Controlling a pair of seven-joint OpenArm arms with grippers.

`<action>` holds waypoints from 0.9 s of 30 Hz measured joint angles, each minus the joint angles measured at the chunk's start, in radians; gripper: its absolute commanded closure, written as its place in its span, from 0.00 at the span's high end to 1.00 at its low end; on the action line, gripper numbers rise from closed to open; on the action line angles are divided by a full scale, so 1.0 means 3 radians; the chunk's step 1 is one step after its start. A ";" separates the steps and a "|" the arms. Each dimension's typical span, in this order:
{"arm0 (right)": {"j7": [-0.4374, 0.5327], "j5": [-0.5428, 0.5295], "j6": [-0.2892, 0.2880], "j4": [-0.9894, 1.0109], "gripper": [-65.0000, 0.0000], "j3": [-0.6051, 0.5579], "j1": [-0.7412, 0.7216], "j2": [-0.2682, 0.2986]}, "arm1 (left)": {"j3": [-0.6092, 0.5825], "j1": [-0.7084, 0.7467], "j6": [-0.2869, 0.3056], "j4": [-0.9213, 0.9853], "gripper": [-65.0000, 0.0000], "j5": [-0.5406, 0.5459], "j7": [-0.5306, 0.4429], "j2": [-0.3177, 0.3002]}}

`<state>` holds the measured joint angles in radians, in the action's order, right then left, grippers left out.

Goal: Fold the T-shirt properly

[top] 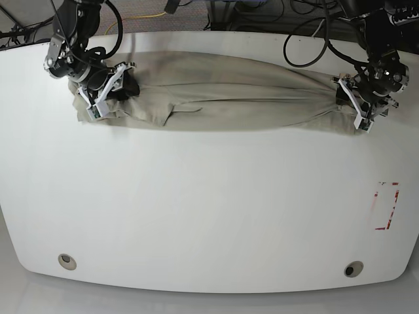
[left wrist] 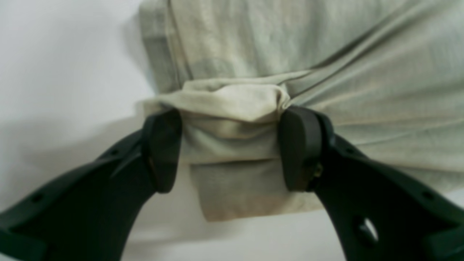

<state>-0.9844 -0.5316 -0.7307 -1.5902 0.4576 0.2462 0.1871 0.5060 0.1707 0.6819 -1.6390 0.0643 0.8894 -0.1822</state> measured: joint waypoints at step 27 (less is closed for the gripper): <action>-0.0112 0.0379 0.0055 0.0131 0.30 -0.0179 -0.0476 0.0070 | 0.1012 -0.0088 0.0050 -0.0360 0.82 0.1428 0.0886 0.0017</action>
<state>-1.0180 -0.4179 -0.7143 -1.5509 0.4038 0.1036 0.2081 0.8097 0.1444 0.6968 -1.7470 0.4927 1.1553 -0.1772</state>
